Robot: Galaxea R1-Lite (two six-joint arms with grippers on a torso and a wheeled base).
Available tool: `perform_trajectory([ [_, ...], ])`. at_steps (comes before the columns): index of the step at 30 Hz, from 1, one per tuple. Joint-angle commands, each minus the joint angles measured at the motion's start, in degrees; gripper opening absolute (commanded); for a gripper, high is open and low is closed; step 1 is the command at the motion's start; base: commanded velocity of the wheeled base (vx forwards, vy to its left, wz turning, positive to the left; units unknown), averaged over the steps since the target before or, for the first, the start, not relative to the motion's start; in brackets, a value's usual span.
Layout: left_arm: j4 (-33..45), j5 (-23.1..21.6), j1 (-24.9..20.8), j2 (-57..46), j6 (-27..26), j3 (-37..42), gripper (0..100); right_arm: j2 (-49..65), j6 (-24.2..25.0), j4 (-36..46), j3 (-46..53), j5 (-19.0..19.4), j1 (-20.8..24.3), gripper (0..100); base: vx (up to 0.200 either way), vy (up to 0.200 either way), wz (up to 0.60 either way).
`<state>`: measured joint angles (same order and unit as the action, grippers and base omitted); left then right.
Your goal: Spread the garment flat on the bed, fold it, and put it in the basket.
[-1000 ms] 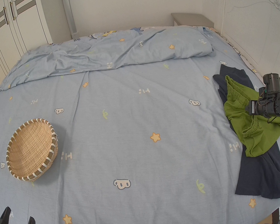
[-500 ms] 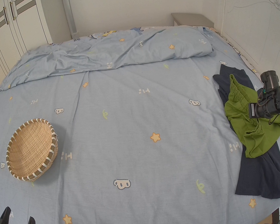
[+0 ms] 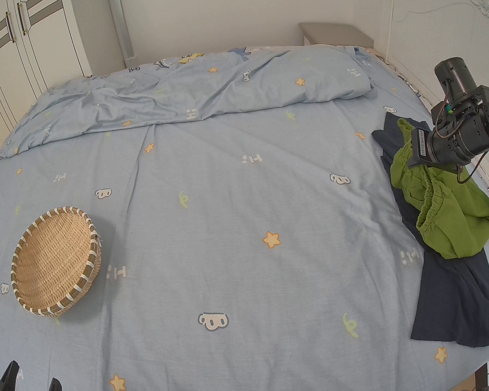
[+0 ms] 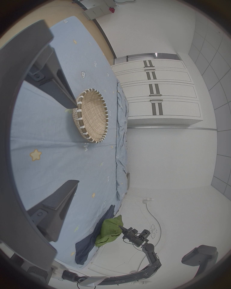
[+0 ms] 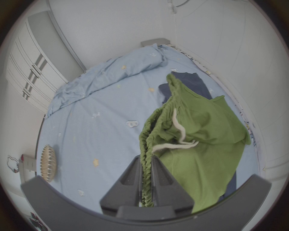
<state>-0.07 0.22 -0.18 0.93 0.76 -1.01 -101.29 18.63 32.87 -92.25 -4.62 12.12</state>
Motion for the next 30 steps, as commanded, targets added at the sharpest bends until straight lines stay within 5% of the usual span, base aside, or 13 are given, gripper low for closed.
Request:
perform_trajectory([
  [1, -0.01, 0.04, 0.01, -0.93, 0.04, 1.01, 100, 5.93, 4.75, -0.7, 8.49, 0.75, 9.77, 0, 0.0, 0.0, 0.0],
  [8, -0.01, 0.04, 0.01, -0.93, 0.04, 1.01, 100, 6.02, 5.28, -1.31, 9.8, 0.75, 15.3, 0, 0.0, 0.0, 0.0],
  [20, -0.01, -0.04, 0.01, -0.93, -0.05, 1.01, 100, 5.05, 8.09, -13.44, 9.19, -0.13, 34.03, 0, 0.0, 0.0, 0.0],
  [30, -0.01, -0.13, 0.01, -0.93, -0.05, 1.01, 100, -4.79, 11.17, -19.33, -1.97, -0.13, 40.44, 0, 0.0, 0.0, 0.0],
])
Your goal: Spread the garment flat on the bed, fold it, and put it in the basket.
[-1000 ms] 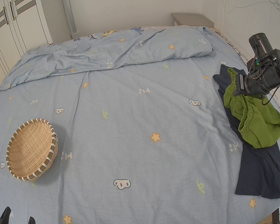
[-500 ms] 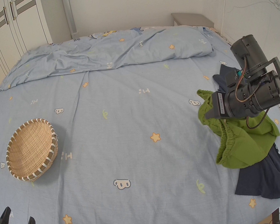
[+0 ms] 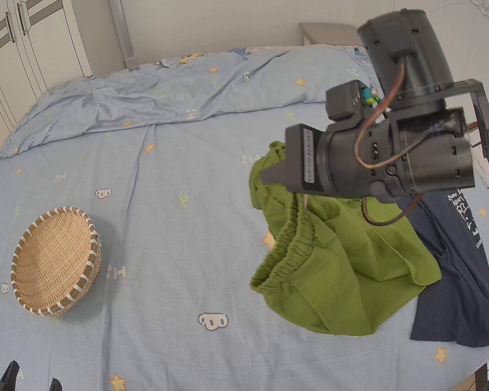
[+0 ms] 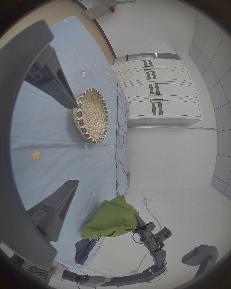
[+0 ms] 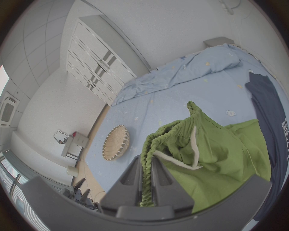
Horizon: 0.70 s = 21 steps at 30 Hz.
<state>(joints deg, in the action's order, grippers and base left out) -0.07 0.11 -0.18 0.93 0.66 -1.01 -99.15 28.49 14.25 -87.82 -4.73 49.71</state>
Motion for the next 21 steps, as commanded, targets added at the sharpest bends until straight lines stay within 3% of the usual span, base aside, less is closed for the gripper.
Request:
perform_trajectory([
  [1, -0.01, 0.07, 0.01, -0.93, 0.04, 1.01, 100, -8.26, 1.31, -0.8, -7.54, -0.02, 3.2, 0, 0.0, 0.0, 0.0],
  [10, -0.01, -0.02, 0.01, -0.93, 0.13, 1.01, 100, -17.66, 1.31, -1.16, -13.25, -0.19, 3.64, 0, 0.0, 0.0, 0.0],
  [11, -0.01, -0.02, 0.01, -0.93, 0.13, 1.01, 100, -18.19, 1.31, -1.07, -13.6, -0.1, 3.46, 100, 0.0, 0.0, 0.0],
  [21, -0.01, -0.11, 0.01, -0.93, 0.04, 0.92, 100, -22.14, 0.51, 0.87, -13.96, -0.1, 3.9, 100, 0.0, 0.0, 0.0],
])
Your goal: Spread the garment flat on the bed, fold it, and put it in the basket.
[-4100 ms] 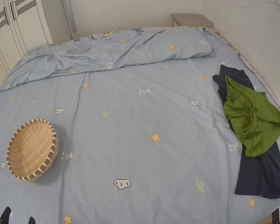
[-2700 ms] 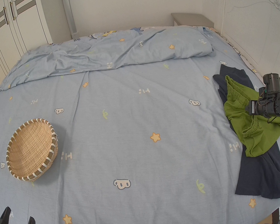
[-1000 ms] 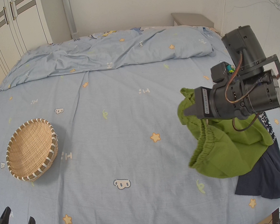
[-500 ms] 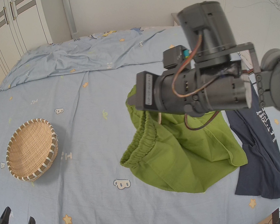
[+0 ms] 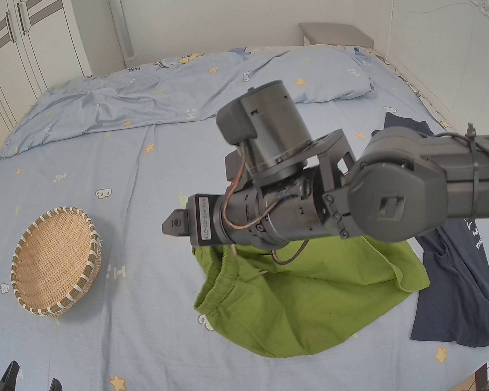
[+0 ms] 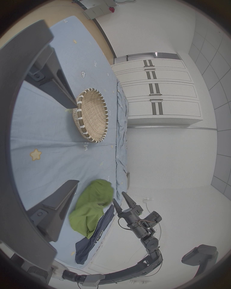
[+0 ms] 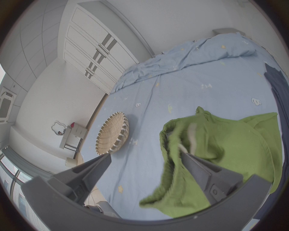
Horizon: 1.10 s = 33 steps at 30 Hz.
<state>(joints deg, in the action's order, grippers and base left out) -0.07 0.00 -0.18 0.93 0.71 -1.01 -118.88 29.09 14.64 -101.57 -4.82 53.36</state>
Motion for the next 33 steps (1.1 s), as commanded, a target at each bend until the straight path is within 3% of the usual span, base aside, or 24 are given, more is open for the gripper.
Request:
perform_trajectory([
  [1, -0.01, -0.09, 0.01, -0.93, -0.09, 0.92, 100, -2.67, -0.08, 0.74, -0.21, -0.02, 0.26, 100, 0.0, 0.0, 0.0],
  [12, -0.37, 0.26, 0.01, -0.93, -0.53, 0.75, 100, -1.97, 0.53, 6.19, -0.12, 0.07, -0.98, 100, 0.0, 0.0, 0.0],
  [14, -0.72, -0.26, -0.08, -0.93, -0.18, -0.83, 100, -0.47, 0.71, 6.45, 0.76, 0.07, -1.77, 100, 0.0, 0.0, 0.0],
  [15, -0.63, -0.97, -0.34, -0.93, 1.58, -7.25, 100, 2.87, 0.71, 6.54, 2.43, 0.6, -3.17, 100, 0.0, 0.0, 0.0],
  [16, 1.48, -3.08, -0.7, 1.62, 5.53, -16.04, 100, 6.91, 0.62, 6.45, 5.24, 1.21, -4.67, 100, 0.0, 0.0, 0.0],
  [20, 11.06, -14.68, -0.61, 12.52, 7.82, -26.5, 100, 16.23, 0.62, 5.84, 14.21, 6.92, -8.09, 100, 0.0, 0.0, 0.0],
  [23, 11.15, -20.83, -1.05, 20.52, 10.19, -27.03, 100, 23.17, 0.62, 5.49, 20.71, 11.58, -10.82, 100, 0.0, 0.0, 0.0],
  [24, 10.36, -23.55, -1.05, 25.97, 12.65, -27.2, 100, 26.95, 0.09, 4.78, 24.76, 14.92, -12.93, 100, 0.0, 0.0, 0.0],
  [28, 4.73, -29.79, -1.22, 39.77, 16.17, -25.97, 100, 34.86, -0.08, -1.28, 35.92, 22.39, -19.96, 100, 0.0, 0.0, 0.0],
  [29, 4.73, -29.79, -1.22, 39.77, 16.17, -25.97, 100, 34.86, -0.08, -1.28, 35.92, 22.39, -19.96, 100, 0.0, 0.0, 0.0],
  [31, 0.95, -37.18, -1.49, 47.76, 15.73, -23.25, 100, 40.75, -0.7, -10.33, 46.9, 28.55, -25.32, 100, 0.0, 0.0, 0.0],
  [32, 0.95, -37.18, -1.49, 47.76, 15.73, -23.25, 100, 40.75, -0.7, -10.33, 46.9, 28.55, -25.32, 100, 0.0, 0.0, 0.0],
  [33, -2.39, -42.1, -1.49, 52.69, 15.46, -21.93, 100, 44.26, -2.02, -16.93, 53.5, 33.56, -28.75, 100, 0.0, 0.0, 0.0],
])
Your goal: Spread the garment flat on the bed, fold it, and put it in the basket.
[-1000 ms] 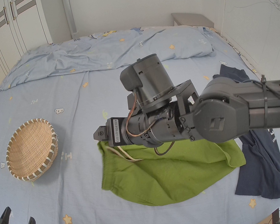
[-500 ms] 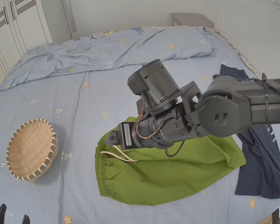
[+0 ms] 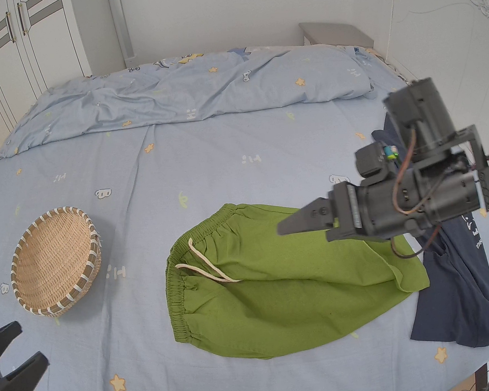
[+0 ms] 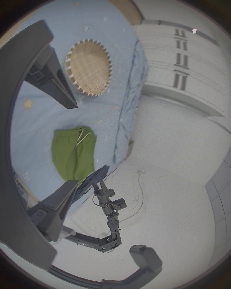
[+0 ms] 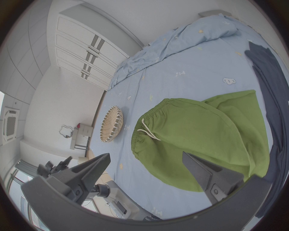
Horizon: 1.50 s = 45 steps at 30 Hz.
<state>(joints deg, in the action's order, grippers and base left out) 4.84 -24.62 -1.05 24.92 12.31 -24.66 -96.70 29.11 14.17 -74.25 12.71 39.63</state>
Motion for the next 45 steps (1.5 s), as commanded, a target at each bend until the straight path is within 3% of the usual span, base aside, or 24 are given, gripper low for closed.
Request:
perform_trajectory([
  [1, -10.03, -19.85, -0.71, 32.12, 3.33, 1.81, 100, 23.83, -2.92, -20.05, 29.69, 19.01, -17.75, 100, 0.0, 0.0, 0.0],
  [4, -16.97, -21.78, -0.27, 43.2, 0.26, 0.14, 100, 26.3, -3.27, -25.33, 34.35, 23.58, -22.58, 100, 0.0, 0.0, 0.0],
  [9, -22.59, -22.22, -0.62, 59.11, -5.46, -0.39, 100, 26.56, -3.53, -25.5, 35.32, 23.76, -23.72, 100, 0.0, 0.0, 0.0],
  [13, -28.31, -22.13, -0.09, 77.39, -21.01, -0.65, 100, 26.3, -3.62, -25.85, 35.76, 23.58, -23.9, 100, 0.0, 0.0, 0.0],
  [22, -47.38, -22.13, -5.28, 90.31, -16.53, 0.49, 100, 23.92, -3.97, -27.0, 35.58, 23.58, -24.34, 100, 0.0, 0.0, 0.0],
  [32, -51.07, -22.4, -6.33, 93.56, -16.71, 1.37, 100, 23.83, -3.97, -27.17, 36.28, 23.67, -23.99, 100, 0.0, 0.0, 0.0],
  [45, -66.19, -22.4, -8.8, 94.09, -13.02, 4.8, 100, 23.31, -4.41, -27.17, 36.46, 23.76, -23.64, 100, 0.0, 0.0, 0.0],
])
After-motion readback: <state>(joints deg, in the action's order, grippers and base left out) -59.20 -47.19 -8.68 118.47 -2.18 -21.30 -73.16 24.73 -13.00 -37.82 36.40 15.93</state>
